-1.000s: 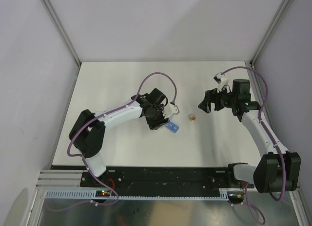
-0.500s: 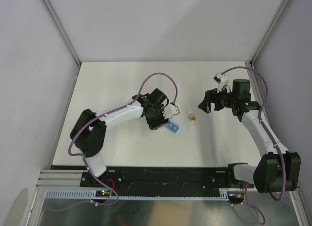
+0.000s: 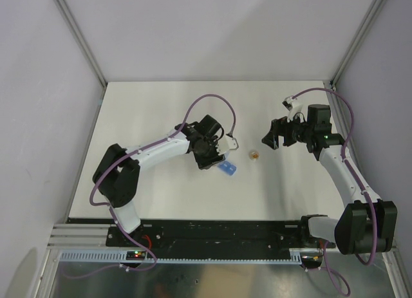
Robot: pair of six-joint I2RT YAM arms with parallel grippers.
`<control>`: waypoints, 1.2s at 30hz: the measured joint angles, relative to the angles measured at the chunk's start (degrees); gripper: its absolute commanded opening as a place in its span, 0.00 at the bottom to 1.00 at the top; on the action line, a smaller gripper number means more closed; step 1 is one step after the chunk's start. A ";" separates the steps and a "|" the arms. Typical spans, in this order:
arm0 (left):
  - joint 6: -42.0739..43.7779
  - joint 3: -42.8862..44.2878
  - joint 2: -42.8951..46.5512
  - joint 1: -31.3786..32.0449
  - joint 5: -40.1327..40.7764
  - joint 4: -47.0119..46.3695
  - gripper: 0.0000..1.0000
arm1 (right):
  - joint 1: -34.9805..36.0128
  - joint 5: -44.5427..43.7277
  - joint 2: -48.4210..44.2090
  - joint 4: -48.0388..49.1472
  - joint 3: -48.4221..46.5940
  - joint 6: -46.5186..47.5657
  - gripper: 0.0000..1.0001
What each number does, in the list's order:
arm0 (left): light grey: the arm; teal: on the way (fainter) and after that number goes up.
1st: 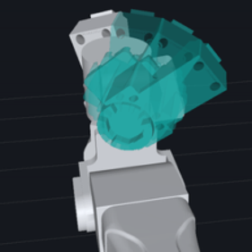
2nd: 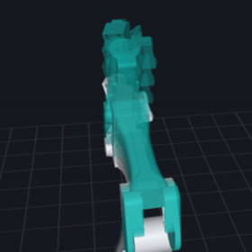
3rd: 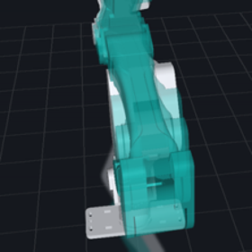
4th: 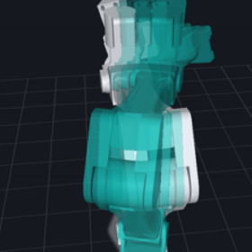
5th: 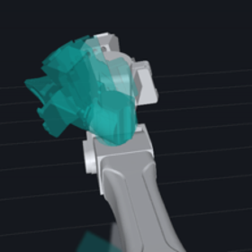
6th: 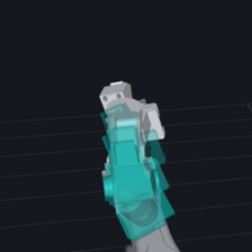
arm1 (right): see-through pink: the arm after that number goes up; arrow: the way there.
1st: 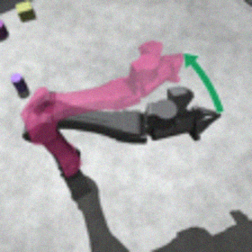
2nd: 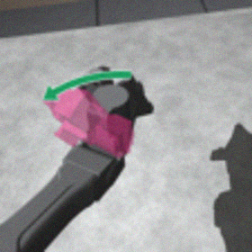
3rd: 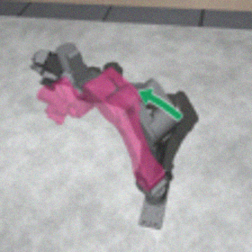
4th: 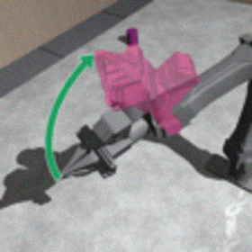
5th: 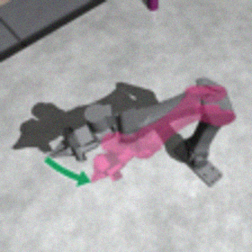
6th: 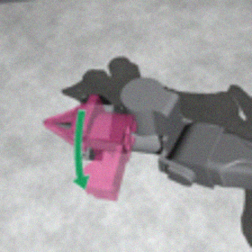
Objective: Sort the pills into containers
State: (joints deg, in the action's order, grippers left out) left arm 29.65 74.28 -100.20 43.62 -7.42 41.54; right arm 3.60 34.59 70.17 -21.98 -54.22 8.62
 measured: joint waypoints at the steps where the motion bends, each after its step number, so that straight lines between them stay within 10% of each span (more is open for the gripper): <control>1: 0.02 0.11 0.00 0.04 0.04 0.00 0.00 | -0.02 0.00 0.00 -0.02 0.00 0.00 0.92; 36: 0.85 0.96 -1.73 0.42 1.29 1.46 0.00 | -0.61 0.83 0.00 -0.02 0.00 0.00 0.93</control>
State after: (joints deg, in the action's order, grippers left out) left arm 30.50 75.24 -101.93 44.03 -6.13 43.00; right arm 2.98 35.42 70.17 -22.00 -54.22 8.62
